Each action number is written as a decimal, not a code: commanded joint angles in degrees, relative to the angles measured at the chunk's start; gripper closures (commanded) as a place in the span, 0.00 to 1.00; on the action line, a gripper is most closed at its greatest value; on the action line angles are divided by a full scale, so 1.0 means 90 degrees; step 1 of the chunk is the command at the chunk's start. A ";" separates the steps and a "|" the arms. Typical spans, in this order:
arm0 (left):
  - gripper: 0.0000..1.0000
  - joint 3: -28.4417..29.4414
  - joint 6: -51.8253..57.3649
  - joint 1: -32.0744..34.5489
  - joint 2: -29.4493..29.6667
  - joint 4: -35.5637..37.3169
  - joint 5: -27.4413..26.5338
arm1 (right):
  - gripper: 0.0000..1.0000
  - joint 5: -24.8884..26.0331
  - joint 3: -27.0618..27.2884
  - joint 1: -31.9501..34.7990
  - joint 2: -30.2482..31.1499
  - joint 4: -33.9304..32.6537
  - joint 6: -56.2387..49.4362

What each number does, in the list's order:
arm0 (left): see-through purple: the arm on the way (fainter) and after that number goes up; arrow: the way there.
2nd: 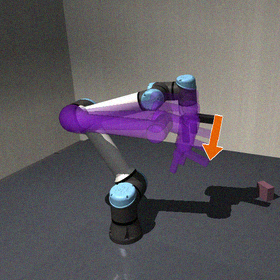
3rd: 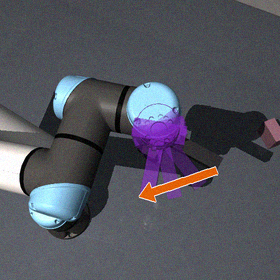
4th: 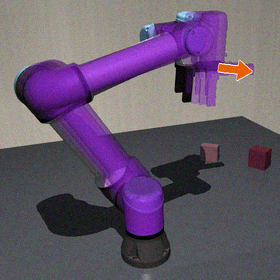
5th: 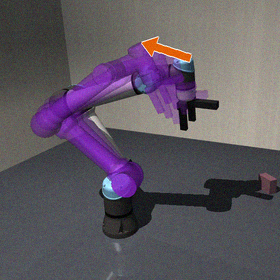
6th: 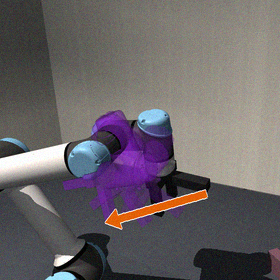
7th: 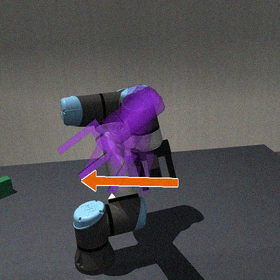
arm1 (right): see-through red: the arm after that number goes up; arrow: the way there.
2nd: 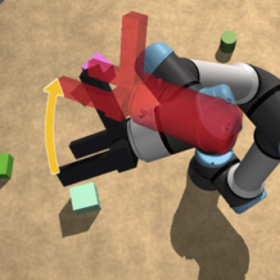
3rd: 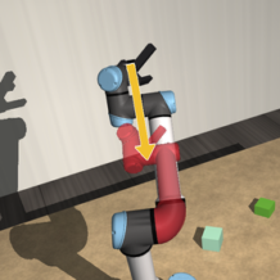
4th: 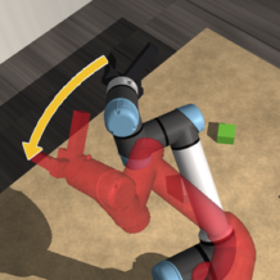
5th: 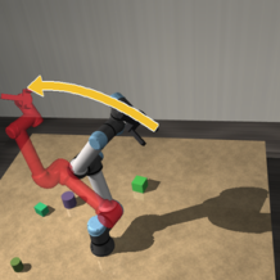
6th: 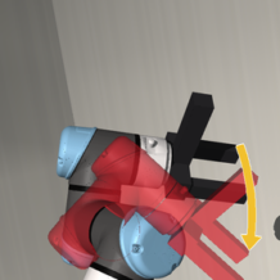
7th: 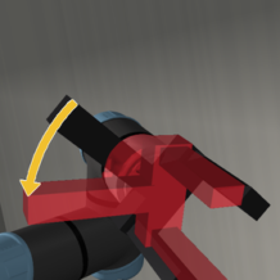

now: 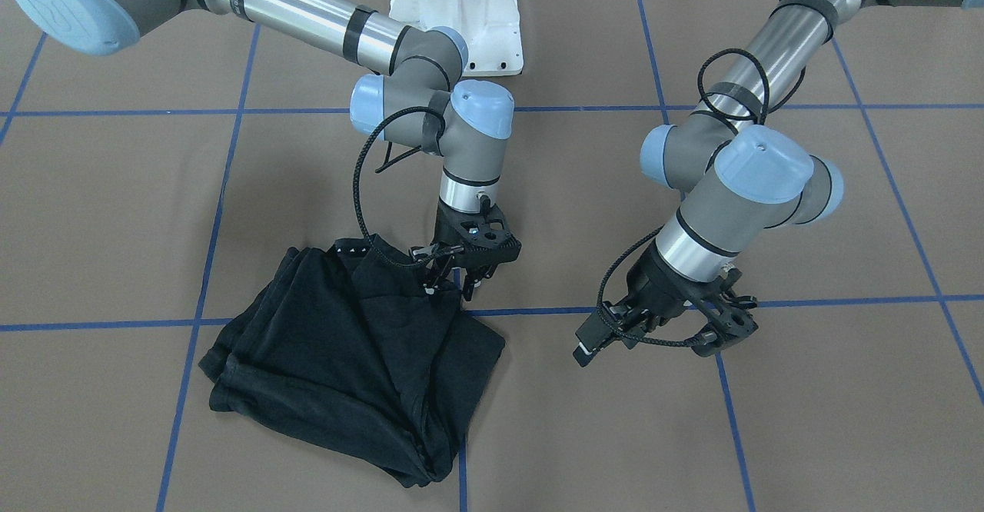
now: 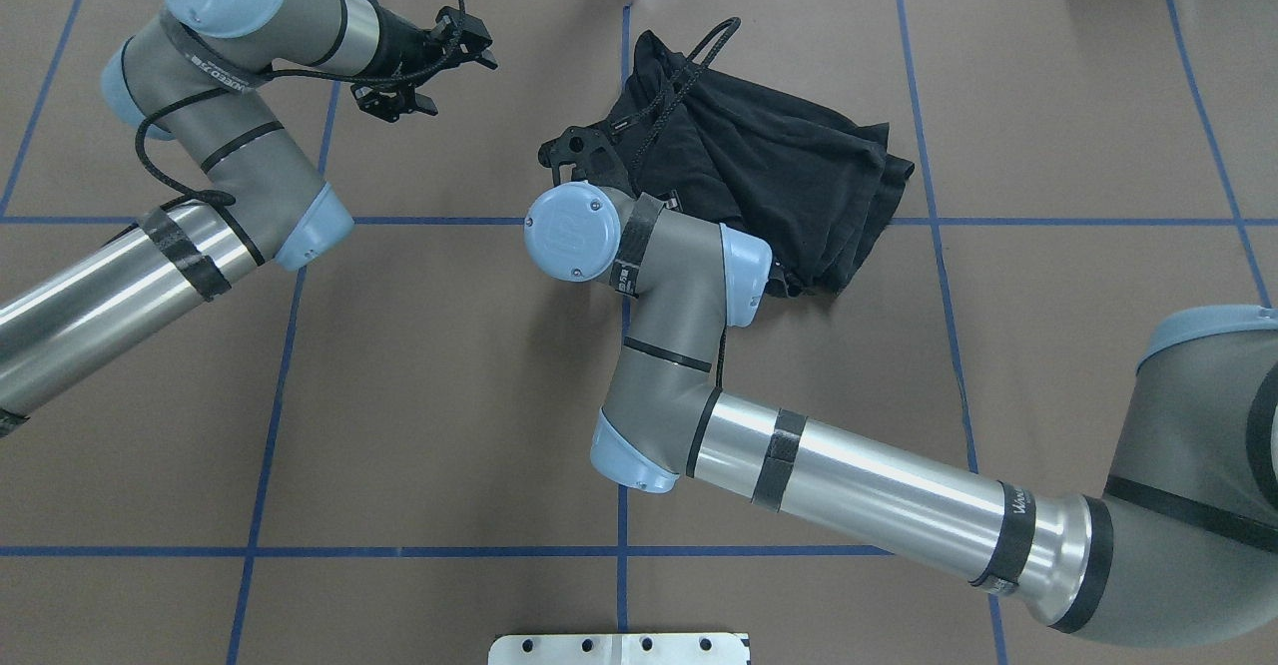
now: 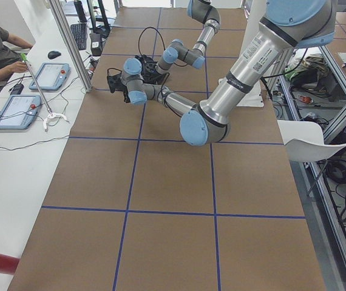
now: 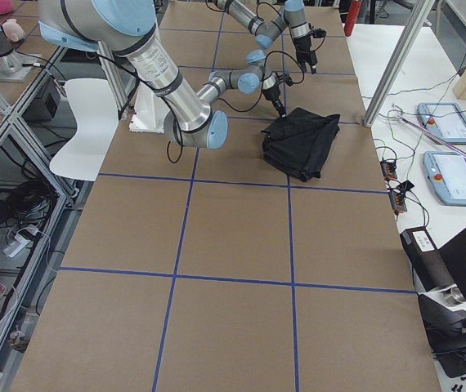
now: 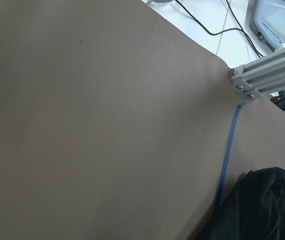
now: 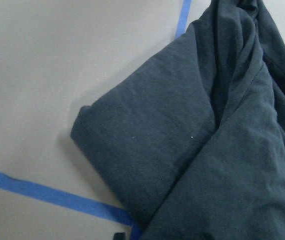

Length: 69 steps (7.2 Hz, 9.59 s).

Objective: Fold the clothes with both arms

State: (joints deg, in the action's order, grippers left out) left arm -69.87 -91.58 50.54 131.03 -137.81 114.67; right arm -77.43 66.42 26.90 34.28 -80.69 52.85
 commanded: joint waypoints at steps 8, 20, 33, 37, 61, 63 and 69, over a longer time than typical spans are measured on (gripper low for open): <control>0.00 0.0019 -0.0058 0.0019 0.0332 0.0164 -0.0006 | 1.00 -0.1196 0.1277 0.0817 0.0038 -0.0785 -0.0858; 0.00 0.0136 -0.0088 0.0039 0.0919 0.0683 -0.0045 | 0.00 -0.1767 -0.0329 0.2538 0.1191 0.1377 -0.3313; 0.00 -0.3135 0.6428 0.1943 -0.3406 0.1211 0.0013 | 0.00 -0.4941 0.2864 0.5175 0.4303 0.0386 -0.3391; 0.00 -0.3077 0.6572 0.1952 -0.3827 0.1024 -0.0202 | 0.00 -0.4813 0.2728 0.5291 0.5515 0.1390 -0.3400; 0.00 -0.3058 1.1319 0.4189 -0.5135 0.5068 0.2249 | 0.00 -0.6494 0.3206 0.6953 0.6005 -0.2400 -0.6692; 0.00 -0.2950 1.1328 0.4189 -0.5135 0.5068 0.2269 | 0.00 -0.6494 0.3187 0.6953 0.5996 -0.2450 -0.6692; 0.00 -0.2920 1.1328 0.4189 -0.5096 0.5048 0.2249 | 0.00 -0.6230 0.3167 0.6991 0.6562 -0.1768 -0.6906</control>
State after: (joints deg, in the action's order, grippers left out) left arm -96.16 10.35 88.24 85.07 -92.31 134.93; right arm -133.60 94.76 89.64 92.19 -98.33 -8.50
